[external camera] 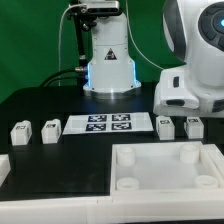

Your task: Assemble one leg

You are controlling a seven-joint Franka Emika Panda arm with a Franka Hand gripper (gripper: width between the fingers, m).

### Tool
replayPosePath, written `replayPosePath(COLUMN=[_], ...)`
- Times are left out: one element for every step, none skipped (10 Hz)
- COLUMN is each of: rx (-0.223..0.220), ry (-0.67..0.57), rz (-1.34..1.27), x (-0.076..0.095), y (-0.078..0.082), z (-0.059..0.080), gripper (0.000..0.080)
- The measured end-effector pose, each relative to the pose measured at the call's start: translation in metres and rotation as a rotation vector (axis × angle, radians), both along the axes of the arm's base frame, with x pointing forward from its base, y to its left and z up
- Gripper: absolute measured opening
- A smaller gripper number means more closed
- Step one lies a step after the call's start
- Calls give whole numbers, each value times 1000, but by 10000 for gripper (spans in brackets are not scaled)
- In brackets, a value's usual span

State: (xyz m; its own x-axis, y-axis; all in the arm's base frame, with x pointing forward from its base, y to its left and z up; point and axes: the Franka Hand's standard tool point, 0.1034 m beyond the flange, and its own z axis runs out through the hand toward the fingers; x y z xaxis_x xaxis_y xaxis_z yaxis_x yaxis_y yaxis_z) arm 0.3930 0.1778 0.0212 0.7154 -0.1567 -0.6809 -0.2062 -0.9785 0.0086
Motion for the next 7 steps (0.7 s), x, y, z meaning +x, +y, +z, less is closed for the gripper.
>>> replayPosePath(rx=[-2, -3, -4, -4, -4, -4, -4], ry=[0, 1, 4, 11, 11, 11, 12], rz=[1, 1, 0, 0, 0, 0, 0], x=[-4, -6, -8, -9, -9, -9, -10], y=[0, 0, -1, 0, -1, -1, -1], z=[-4, -6, -9, -12, -13, -13, -13], gripper=[649, 649, 649, 649, 649, 555, 555])
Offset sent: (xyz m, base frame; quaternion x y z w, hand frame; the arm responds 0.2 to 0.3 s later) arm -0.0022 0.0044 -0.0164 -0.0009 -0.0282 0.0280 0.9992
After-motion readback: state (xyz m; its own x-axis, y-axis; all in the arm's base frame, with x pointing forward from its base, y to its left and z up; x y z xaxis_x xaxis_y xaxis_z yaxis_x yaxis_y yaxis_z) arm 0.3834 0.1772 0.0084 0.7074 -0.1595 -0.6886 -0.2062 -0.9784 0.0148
